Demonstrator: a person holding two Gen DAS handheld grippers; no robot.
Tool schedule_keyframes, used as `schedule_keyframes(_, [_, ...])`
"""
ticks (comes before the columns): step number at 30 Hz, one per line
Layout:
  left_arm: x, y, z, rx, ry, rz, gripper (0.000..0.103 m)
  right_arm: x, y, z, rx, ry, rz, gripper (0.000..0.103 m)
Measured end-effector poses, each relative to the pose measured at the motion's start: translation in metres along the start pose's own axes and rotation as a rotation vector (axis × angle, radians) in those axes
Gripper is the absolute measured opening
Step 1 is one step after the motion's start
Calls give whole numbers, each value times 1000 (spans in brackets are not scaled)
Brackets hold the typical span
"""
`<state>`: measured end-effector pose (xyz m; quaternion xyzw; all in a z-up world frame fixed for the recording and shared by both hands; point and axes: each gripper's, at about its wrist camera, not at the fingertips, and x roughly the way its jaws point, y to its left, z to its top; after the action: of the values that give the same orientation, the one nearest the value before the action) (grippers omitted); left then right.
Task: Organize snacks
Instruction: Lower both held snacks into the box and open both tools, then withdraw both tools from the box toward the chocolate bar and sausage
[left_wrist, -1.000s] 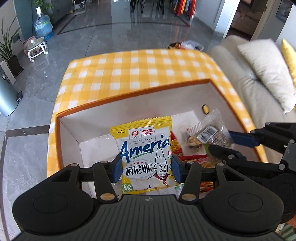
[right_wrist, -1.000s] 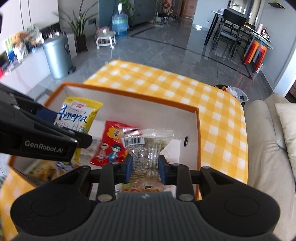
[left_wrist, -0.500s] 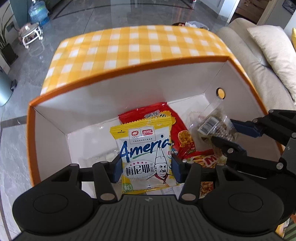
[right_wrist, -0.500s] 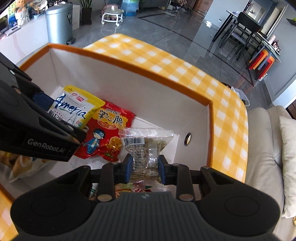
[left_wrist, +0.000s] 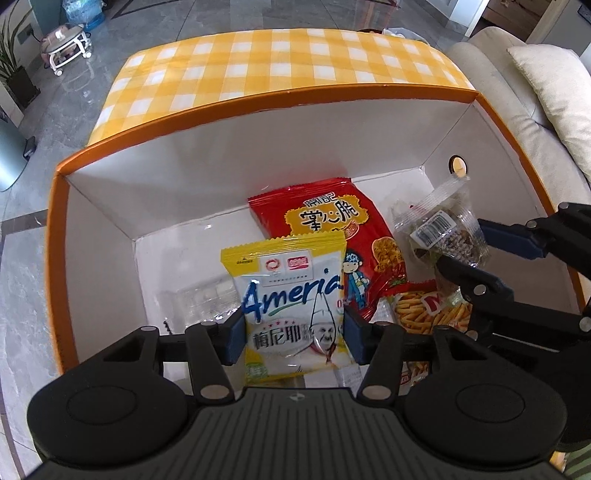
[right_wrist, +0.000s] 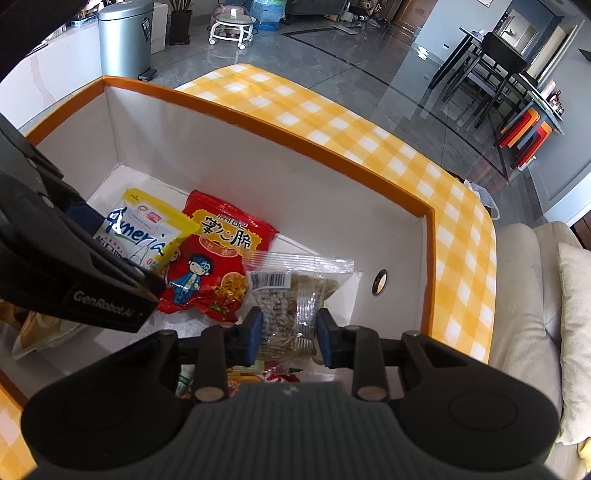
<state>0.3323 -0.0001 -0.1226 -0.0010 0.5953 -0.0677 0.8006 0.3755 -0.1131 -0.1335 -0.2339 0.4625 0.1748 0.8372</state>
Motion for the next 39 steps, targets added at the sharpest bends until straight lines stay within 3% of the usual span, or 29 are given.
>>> schedule_keyframes(6, [-10, 3, -4, -12, -19, 10, 72, -8, 0, 3, 7, -18, 0, 49])
schedule_keyframes(16, [-36, 4, -15, -4, -70, 29, 82, -32, -1, 0, 32, -45, 11, 61])
schedule_keyframes(24, [-62, 3, -25, -9, -117, -8, 88, -55, -10, -6, 90, -51, 50, 72])
schedule_keyframes(33, [-108, -8, -67, 24, -306, -35, 88, -97, -20, -34, 245, -133, 132, 74])
schedule_keyframes(39, [-136, -26, -111, 78, -416, -45, 89, -130, -12, -74, 359, -223, 170, 74])
